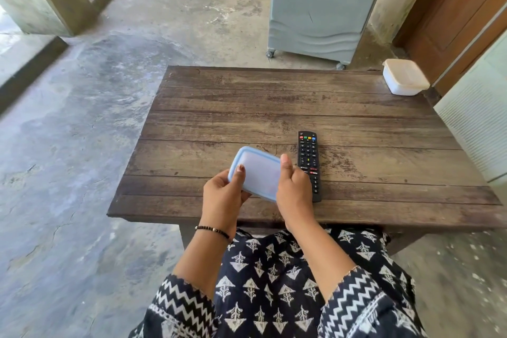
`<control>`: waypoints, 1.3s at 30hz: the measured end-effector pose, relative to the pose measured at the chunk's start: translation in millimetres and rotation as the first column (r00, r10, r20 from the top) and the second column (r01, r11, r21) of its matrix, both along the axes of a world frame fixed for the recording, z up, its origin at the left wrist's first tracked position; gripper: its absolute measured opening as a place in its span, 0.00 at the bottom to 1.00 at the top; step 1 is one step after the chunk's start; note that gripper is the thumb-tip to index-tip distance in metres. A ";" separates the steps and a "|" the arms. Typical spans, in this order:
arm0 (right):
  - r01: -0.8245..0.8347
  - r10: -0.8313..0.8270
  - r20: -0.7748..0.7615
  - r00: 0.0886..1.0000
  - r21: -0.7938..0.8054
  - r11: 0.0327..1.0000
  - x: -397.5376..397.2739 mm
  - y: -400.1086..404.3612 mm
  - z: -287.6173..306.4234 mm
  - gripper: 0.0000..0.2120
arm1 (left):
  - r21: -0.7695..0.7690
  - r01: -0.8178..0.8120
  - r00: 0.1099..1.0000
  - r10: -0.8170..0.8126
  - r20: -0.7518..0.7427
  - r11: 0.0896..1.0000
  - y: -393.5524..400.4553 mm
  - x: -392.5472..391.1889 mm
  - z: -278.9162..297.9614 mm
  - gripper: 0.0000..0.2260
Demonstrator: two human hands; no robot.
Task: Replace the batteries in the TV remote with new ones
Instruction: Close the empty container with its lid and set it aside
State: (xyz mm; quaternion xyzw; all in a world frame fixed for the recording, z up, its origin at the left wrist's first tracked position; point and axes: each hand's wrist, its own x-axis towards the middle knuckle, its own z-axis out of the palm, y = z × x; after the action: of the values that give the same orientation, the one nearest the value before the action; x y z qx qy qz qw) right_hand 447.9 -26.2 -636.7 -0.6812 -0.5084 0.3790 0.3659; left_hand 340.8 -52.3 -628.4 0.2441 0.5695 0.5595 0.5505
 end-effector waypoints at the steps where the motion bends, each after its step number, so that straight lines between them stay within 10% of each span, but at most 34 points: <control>1: -0.002 0.002 -0.006 1.000 -0.001 1.000 2.6 1.3 -0.2 0.25 | 0.003 0.007 0.999 -0.007 -0.037 1.000 0.7 -1.0 -1.5 0.09; 12: -0.142 0.106 0.205 0.973 0.167 0.976 14.1 0.9 11.2 0.21 | -0.041 0.020 0.738 -0.042 -0.673 0.999 17.8 4.7 15.9 0.25; 17: -0.139 0.113 0.170 0.979 0.147 0.979 14.4 -0.3 5.0 0.21 | -0.050 0.034 0.744 -0.059 -0.666 0.998 17.8 3.3 9.9 0.25; 26: -0.150 0.092 -0.353 0.931 -0.140 0.979 -20.7 -3.1 6.9 0.12 | -0.063 0.031 0.678 -0.068 -0.732 0.998 14.8 -64.2 16.9 0.14; 34: -0.304 0.232 -0.325 0.917 -0.193 0.933 -115.6 -8.6 3.8 0.10 | -0.086 -0.114 0.406 -0.033 -0.913 0.990 -2.2 -159.6 35.9 0.07; 39: -0.310 0.211 -0.351 0.912 -0.255 0.916 -151.9 -8.8 -6.5 0.08 | -0.093 -0.098 0.443 -0.040 -0.896 0.991 -5.2 -192.5 20.5 0.07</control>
State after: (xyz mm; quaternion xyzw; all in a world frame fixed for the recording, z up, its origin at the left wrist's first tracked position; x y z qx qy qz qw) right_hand 296.0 -35.0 -643.2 -0.5851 -0.4656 0.6028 0.2783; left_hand 148.3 -57.5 -607.9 0.4561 0.8135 0.3172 0.1720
